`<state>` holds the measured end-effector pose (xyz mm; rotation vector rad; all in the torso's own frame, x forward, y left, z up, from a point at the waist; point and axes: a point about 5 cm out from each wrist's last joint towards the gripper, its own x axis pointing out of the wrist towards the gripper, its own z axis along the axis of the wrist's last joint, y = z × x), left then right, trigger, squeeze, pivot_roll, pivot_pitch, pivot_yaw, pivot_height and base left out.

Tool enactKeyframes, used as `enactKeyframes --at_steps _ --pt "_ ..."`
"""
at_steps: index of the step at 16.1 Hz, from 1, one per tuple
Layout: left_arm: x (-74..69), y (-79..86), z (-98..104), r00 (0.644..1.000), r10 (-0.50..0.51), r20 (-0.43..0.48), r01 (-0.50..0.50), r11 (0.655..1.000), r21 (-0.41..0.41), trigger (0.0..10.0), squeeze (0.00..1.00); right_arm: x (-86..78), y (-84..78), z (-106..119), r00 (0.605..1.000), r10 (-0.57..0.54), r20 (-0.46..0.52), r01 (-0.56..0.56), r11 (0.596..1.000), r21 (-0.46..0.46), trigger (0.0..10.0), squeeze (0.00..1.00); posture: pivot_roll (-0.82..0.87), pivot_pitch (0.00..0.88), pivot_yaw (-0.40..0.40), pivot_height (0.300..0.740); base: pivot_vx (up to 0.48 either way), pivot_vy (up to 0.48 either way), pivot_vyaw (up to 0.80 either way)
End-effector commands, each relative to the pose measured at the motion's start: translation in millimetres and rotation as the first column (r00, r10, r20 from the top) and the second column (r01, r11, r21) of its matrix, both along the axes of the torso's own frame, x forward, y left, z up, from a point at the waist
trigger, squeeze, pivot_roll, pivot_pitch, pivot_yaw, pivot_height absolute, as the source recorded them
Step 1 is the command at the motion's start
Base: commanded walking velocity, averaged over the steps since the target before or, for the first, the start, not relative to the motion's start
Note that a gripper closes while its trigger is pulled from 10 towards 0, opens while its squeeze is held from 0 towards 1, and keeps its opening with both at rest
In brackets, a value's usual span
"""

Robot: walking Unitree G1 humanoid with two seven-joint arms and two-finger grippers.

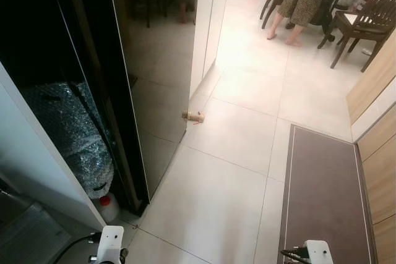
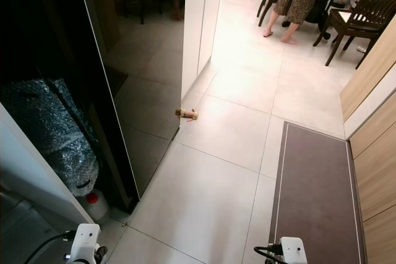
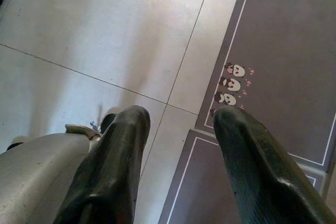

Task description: Restocking fridge

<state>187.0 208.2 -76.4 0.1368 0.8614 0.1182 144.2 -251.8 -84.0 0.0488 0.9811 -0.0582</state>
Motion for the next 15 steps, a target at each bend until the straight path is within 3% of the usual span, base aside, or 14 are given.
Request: enactKeyframes --at_steps 1,8,15 --pt "-4.7 -1.6 -3.0 1.000 0.001 -0.021 -0.001 1.000 -0.006 10.0 0.00 -2.9 -3.5 -0.2 1.000 -0.011 -0.011 0.011 1.000 -0.004 10.0 0.00 0.02 0.027 -0.080 0.740 0.000 0.000 -0.79" --pt "-6.0 -0.9 -3.4 1.000 0.000 -0.024 0.000 1.000 -0.004 10.0 0.00 -2.3 -2.7 -0.1 1.000 -0.001 -0.010 0.001 1.000 -0.003 10.0 0.00 0.02 0.028 -0.079 0.740 0.000 0.000 -0.78" --pt "-7.4 -0.9 -4.2 1.000 -0.002 -0.030 0.002 1.000 -0.003 10.0 0.00 -2.3 -2.2 0.0 1.000 -0.007 0.000 0.007 1.000 0.000 10.0 0.00 0.03 0.031 -0.080 0.740 0.000 0.000 0.00"
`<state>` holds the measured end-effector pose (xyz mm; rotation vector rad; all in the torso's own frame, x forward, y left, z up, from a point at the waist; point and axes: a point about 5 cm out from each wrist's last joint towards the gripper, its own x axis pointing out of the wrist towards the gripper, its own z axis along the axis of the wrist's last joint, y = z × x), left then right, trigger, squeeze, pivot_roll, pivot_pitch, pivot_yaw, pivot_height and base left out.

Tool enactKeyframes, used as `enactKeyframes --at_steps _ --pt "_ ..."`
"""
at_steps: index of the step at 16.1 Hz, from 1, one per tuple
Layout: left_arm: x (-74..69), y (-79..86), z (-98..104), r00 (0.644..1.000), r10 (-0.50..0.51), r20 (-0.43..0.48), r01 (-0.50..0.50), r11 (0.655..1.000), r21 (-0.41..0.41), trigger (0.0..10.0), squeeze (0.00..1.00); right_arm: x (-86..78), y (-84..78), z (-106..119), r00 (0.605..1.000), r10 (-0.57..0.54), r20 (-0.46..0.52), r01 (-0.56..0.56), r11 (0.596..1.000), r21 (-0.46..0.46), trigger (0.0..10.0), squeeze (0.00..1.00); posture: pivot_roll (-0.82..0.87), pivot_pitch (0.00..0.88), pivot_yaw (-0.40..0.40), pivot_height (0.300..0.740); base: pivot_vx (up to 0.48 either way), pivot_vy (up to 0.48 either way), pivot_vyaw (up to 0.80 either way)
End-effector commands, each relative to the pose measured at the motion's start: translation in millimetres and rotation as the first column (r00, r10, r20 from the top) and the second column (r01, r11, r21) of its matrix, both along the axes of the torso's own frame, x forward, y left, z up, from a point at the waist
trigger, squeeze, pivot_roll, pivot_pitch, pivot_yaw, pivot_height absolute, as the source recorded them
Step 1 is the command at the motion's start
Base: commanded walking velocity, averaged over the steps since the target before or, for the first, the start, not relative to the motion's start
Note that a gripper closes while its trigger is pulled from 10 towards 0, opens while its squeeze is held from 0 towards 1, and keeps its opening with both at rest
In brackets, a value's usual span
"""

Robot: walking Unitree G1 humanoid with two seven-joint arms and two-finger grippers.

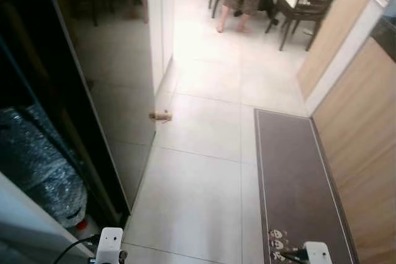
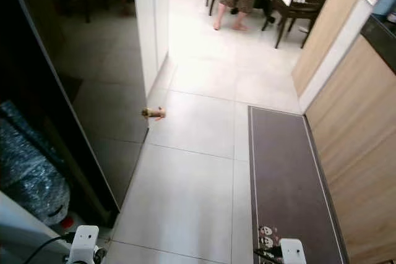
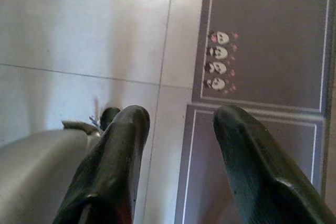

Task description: Restocking fridge

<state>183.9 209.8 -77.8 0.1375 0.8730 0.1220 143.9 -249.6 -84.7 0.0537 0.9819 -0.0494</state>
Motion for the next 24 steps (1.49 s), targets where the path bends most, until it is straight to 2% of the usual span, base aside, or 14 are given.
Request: enactKeyframes --at_steps 1,22,24 --pt "-4.7 -2.7 -3.0 1.000 -0.003 -0.019 0.003 1.000 -0.006 10.0 0.00 -2.1 -4.6 0.7 1.000 -0.010 0.001 0.010 1.000 -0.009 10.0 0.00 0.03 0.031 -0.080 0.740 0.000 0.000 0.00" --pt "-2.9 -4.0 -2.3 1.000 0.004 -0.010 -0.004 1.000 0.000 10.0 0.00 -2.7 -6.3 0.8 1.000 -0.029 0.002 0.029 0.999 -0.021 10.0 0.00 0.03 0.032 -0.088 0.740 0.000 0.000 0.00" --pt "-3.0 -4.2 -2.3 1.000 0.005 -0.011 -0.005 1.000 0.000 10.0 0.00 -2.8 -6.4 0.8 1.000 -0.028 0.002 0.028 0.999 -0.022 10.0 0.00 0.03 0.032 -0.089 0.740 0.000 0.261 0.00"
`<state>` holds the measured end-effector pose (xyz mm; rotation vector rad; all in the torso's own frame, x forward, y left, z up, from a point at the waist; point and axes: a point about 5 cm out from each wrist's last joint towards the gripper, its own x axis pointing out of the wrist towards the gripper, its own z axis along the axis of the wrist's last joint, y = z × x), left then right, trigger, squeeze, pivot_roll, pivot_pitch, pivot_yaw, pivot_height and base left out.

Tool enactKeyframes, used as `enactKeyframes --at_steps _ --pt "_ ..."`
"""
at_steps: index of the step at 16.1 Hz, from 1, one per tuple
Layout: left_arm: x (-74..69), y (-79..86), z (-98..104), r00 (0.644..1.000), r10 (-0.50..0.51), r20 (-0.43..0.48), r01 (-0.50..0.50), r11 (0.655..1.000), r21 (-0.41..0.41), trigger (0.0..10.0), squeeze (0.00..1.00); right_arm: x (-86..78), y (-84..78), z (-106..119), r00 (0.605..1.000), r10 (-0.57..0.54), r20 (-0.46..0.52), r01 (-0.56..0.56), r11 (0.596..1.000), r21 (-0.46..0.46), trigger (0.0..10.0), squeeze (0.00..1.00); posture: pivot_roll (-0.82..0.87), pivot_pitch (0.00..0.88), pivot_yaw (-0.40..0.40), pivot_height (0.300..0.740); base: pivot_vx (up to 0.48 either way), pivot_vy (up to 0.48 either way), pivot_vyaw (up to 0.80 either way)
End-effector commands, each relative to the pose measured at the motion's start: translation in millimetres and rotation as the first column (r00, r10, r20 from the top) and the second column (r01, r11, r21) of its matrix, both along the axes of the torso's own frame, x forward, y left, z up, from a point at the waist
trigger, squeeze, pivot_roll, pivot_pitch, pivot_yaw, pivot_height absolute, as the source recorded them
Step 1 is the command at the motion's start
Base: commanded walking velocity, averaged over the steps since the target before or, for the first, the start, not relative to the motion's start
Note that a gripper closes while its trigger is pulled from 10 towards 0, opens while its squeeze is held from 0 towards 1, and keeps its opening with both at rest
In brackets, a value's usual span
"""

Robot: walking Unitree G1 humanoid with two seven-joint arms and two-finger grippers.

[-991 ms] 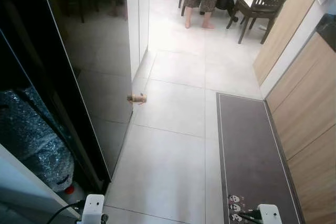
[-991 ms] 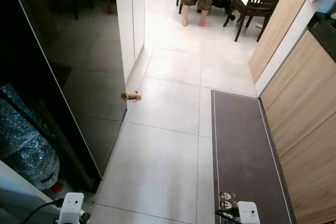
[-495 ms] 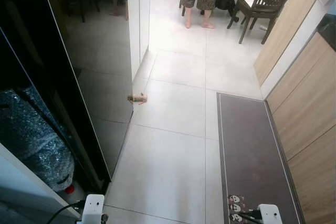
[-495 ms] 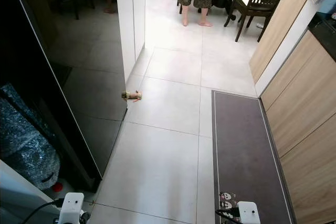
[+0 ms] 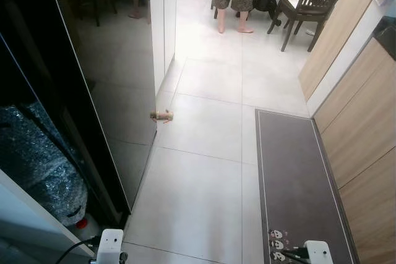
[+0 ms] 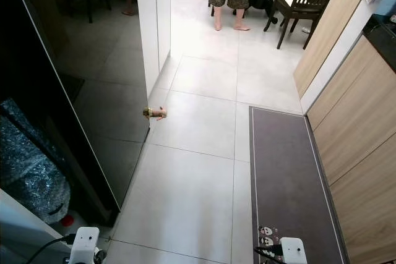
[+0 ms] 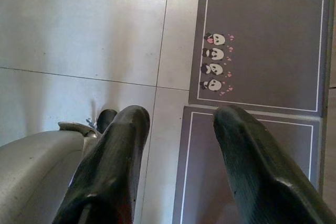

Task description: Restocking fridge

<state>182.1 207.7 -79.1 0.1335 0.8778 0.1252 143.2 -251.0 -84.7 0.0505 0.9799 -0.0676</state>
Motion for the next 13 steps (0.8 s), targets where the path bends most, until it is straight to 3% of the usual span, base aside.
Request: enactKeyframes --at_steps 1,13 --pt "-1.6 -2.2 -1.3 1.000 0.001 -0.008 -0.001 1.000 0.002 10.0 0.00 -2.1 -5.1 0.8 1.000 -0.016 0.001 0.016 1.000 -0.011 10.0 0.00 0.03 0.032 -0.089 0.740 0.000 0.285 0.00" --pt "-3.6 -2.3 -2.4 1.000 -0.001 -0.017 0.001 1.000 0.002 10.0 0.00 -1.8 -5.4 1.0 1.000 -0.016 0.001 0.016 1.000 -0.011 10.0 0.00 0.03 0.034 -0.088 0.740 0.000 0.287 0.00"
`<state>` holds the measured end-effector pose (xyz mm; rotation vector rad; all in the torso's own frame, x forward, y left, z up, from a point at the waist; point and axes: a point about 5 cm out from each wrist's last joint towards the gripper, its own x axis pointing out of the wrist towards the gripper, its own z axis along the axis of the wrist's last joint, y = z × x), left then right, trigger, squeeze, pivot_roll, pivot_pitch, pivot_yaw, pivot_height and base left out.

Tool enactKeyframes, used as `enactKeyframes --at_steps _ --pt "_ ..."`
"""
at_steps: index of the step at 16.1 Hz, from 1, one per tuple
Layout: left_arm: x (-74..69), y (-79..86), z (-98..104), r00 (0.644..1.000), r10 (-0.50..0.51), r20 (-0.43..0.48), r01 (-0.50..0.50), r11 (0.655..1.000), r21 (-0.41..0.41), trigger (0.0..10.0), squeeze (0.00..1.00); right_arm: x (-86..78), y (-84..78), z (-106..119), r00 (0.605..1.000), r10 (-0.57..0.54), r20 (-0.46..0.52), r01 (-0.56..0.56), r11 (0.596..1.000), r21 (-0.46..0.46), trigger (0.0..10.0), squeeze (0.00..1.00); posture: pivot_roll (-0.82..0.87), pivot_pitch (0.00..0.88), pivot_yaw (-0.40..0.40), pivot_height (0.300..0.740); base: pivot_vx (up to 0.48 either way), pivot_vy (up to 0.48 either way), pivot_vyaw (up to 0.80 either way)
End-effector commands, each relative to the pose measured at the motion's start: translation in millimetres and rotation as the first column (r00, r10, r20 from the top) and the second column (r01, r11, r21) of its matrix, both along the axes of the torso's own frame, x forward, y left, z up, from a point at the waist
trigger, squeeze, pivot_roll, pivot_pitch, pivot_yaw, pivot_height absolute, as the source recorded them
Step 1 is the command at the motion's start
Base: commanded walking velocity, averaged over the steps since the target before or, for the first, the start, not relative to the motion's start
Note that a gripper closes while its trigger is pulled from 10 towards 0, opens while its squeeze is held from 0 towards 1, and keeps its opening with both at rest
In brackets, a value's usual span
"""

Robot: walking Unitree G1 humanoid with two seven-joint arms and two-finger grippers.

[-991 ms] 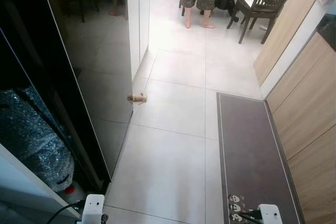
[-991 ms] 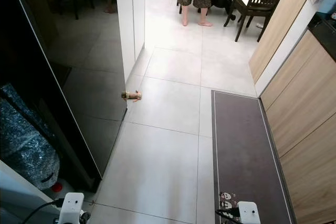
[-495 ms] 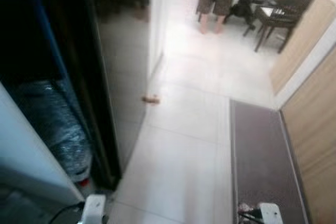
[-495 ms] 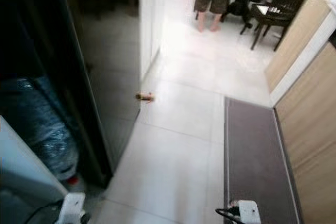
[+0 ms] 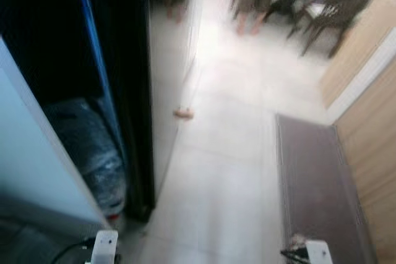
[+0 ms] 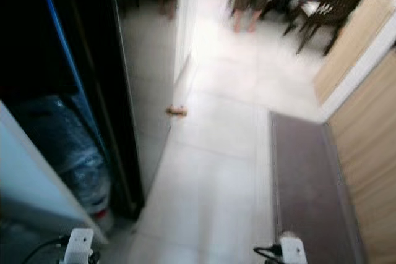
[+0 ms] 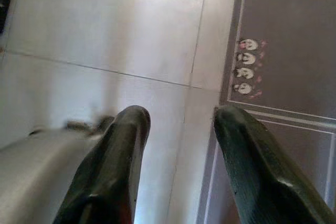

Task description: Restocking fridge

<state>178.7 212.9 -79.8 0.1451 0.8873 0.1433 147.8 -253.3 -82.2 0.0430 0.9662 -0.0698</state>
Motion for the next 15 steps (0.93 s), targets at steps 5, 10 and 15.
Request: enactKeyframes --at_steps 5,10,15 --pt "-0.5 -6.6 -1.6 1.000 -0.012 -0.007 0.012 1.000 -0.012 10.0 0.00 -6.2 -2.6 -1.6 1.000 -0.016 -0.011 0.016 1.000 -0.002 10.0 0.00 0.03 0.035 -0.086 0.740 0.000 0.288 0.00" --pt "-0.9 -6.2 -1.7 1.000 -0.011 -0.007 0.011 1.000 -0.008 10.0 0.00 -6.6 -2.6 -1.6 1.000 -0.013 -0.011 0.013 1.000 -0.003 10.0 0.00 0.02 0.036 -0.087 0.740 0.000 0.287 0.00" --pt "-1.4 -6.2 -1.8 1.000 -0.011 -0.005 0.011 1.000 -0.007 10.0 0.00 -7.0 -2.9 -1.7 1.000 -0.012 -0.012 0.012 1.000 -0.002 10.0 0.00 0.02 0.036 -0.089 0.740 0.000 0.113 0.00"
